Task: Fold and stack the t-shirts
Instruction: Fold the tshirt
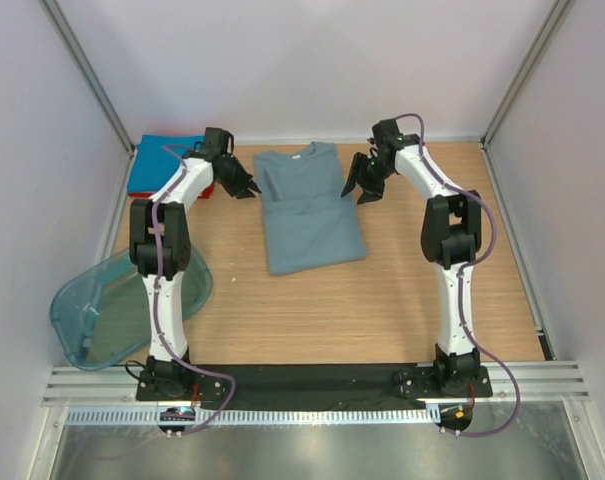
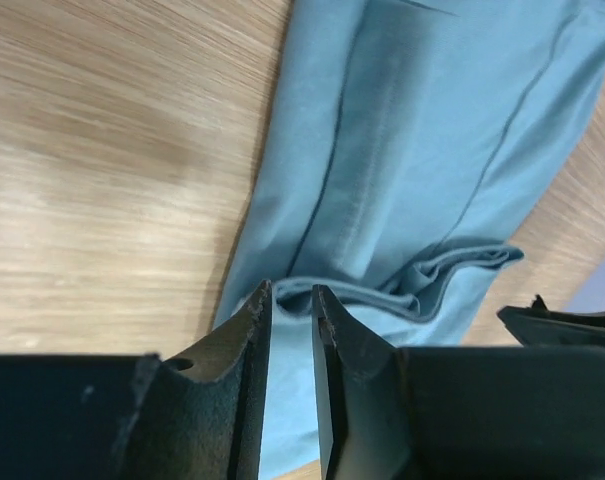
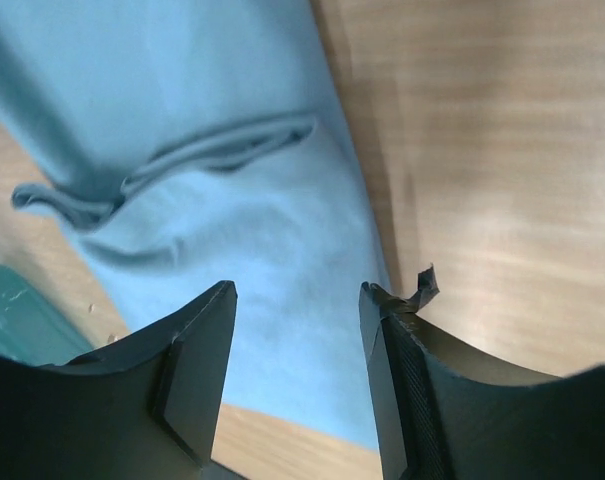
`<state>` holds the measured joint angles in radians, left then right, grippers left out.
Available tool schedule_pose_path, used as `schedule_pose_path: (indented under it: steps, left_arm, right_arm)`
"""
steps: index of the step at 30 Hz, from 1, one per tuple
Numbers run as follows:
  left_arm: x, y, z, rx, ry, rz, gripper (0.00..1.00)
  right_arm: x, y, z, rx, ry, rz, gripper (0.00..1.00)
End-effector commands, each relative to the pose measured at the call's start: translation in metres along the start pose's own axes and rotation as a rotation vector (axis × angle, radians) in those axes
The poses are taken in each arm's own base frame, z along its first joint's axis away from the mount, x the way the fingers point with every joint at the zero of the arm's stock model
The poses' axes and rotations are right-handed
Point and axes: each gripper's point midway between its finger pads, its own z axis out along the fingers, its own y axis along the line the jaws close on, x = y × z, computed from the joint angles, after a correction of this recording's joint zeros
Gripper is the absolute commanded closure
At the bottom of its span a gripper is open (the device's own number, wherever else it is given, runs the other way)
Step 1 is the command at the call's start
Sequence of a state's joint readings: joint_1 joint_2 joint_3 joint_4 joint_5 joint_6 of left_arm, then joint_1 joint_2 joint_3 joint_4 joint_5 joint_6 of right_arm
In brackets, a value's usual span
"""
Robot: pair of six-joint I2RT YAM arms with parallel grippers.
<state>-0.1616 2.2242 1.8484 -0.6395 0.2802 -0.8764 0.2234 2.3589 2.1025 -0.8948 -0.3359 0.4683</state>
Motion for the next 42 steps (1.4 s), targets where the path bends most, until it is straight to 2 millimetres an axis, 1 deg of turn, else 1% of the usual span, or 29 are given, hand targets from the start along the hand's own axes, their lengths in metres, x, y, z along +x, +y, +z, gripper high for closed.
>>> schedule_pose_path:
  steps: [1,2,3,4,6,7,8,9,10,12,14,15,16,17,18,19,20,21,23,24,26,27,29,31,33,37,40,41,42]
  left_arm:
    - [-0.005,-0.027,-0.053,0.051,-0.085,0.119,0.76]
    - [0.003,-0.027,-0.054,0.054,-0.071,0.130,0.76]
    - [0.010,-0.030,-0.055,0.072,-0.048,0.139,0.76]
    - [0.021,-0.024,-0.051,0.068,-0.019,0.135,0.76]
    - [0.041,-0.026,-0.049,0.097,0.053,0.128,0.77]
    - [0.053,-0.018,-0.048,0.088,0.087,0.117,0.77]
    - [0.060,-0.017,-0.050,0.087,0.097,0.121,0.77]
    - [0.069,-0.014,-0.051,0.079,0.110,0.129,0.77]
    - [0.077,-0.010,-0.059,0.076,0.114,0.136,0.76]
    - [0.088,-0.007,-0.066,0.074,0.130,0.143,0.75]
    - [0.106,0.000,-0.075,0.057,0.169,0.163,0.74]
    - [0.111,0.003,-0.078,0.045,0.177,0.173,0.73]
    - [0.119,0.016,-0.081,-0.015,0.198,0.175,0.73]
    - [0.124,0.022,-0.084,-0.036,0.205,0.194,0.72]
    - [0.132,0.028,-0.084,-0.055,0.221,0.204,0.71]
    - [0.137,0.033,-0.084,-0.069,0.228,0.202,0.70]
    - [0.147,0.042,-0.083,-0.081,0.248,0.186,0.69]
    - [0.152,0.044,-0.083,-0.073,0.258,0.180,0.69]
    - [0.162,0.049,-0.080,-0.071,0.276,0.164,0.69]
    - [0.168,0.055,-0.078,-0.073,0.284,0.157,0.68]
    - [0.175,0.060,-0.075,-0.077,0.299,0.151,0.68]
    - [0.178,0.062,-0.073,-0.081,0.304,0.157,0.68]
    - [0.184,0.071,-0.070,-0.104,0.314,0.160,0.68]
    - [0.187,0.073,-0.066,-0.094,0.317,0.161,0.67]
    - [0.187,0.068,-0.063,-0.059,0.311,0.157,0.67]
    - [0.195,0.072,-0.058,-0.047,0.332,0.141,0.66]
    - [0.199,0.081,-0.055,-0.075,0.336,0.142,0.66]
    - [0.201,0.084,-0.056,-0.082,0.337,0.144,0.66]
    - [0.201,0.086,-0.056,-0.086,0.335,0.146,0.66]
  right_arm:
    - [0.002,0.027,-0.061,-0.074,-0.059,-0.055,0.40]
    - [0.007,0.025,-0.062,-0.071,-0.051,-0.062,0.39]
    - [0.018,0.016,-0.056,-0.055,-0.021,-0.057,0.38]
    - [0.022,0.017,-0.061,-0.057,-0.026,-0.068,0.37]
    - [0.038,0.006,-0.056,-0.044,0.018,-0.076,0.35]
    - [0.044,0.004,-0.056,-0.049,0.039,-0.080,0.34]
    - [0.050,0.001,-0.054,-0.045,0.060,-0.082,0.34]
    - [0.060,-0.006,-0.050,-0.033,0.093,-0.087,0.34]
    - [0.064,-0.007,-0.052,-0.042,0.099,-0.093,0.34]
    - [0.077,-0.015,-0.045,-0.043,0.125,-0.100,0.36]
    - [0.084,-0.016,-0.043,-0.056,0.135,-0.105,0.39]
    - [0.089,-0.021,-0.038,-0.062,0.143,-0.102,0.42]
    - [0.092,-0.021,-0.036,-0.071,0.146,-0.104,0.44]
    - [0.096,-0.019,-0.035,-0.093,0.155,-0.102,0.45]
    - [0.102,-0.021,-0.031,-0.100,0.168,-0.098,0.46]
    - [0.104,-0.023,-0.029,-0.105,0.174,-0.096,0.46]
    - [0.105,-0.022,-0.028,-0.110,0.173,-0.098,0.47]
    - [0.111,-0.026,-0.026,-0.109,0.186,-0.092,0.48]
    - [0.115,-0.027,-0.025,-0.113,0.192,-0.088,0.49]
    - [0.120,-0.029,-0.025,-0.113,0.200,-0.088,0.50]
    - [0.126,-0.031,-0.026,-0.113,0.206,-0.079,0.51]
    - [0.132,-0.034,-0.025,-0.112,0.211,-0.075,0.51]
    - [0.134,-0.033,-0.030,-0.121,0.198,-0.073,0.52]
    - [0.139,-0.035,-0.031,-0.119,0.198,-0.073,0.54]
    - [0.143,-0.037,-0.031,-0.117,0.203,-0.063,0.58]
    - [0.144,-0.033,-0.035,-0.135,0.193,-0.054,0.59]
    - [0.149,-0.034,-0.037,-0.135,0.189,-0.047,0.61]
    - [0.150,-0.036,-0.039,-0.131,0.182,-0.047,0.64]
    - [0.155,-0.039,-0.037,-0.123,0.192,-0.040,0.66]
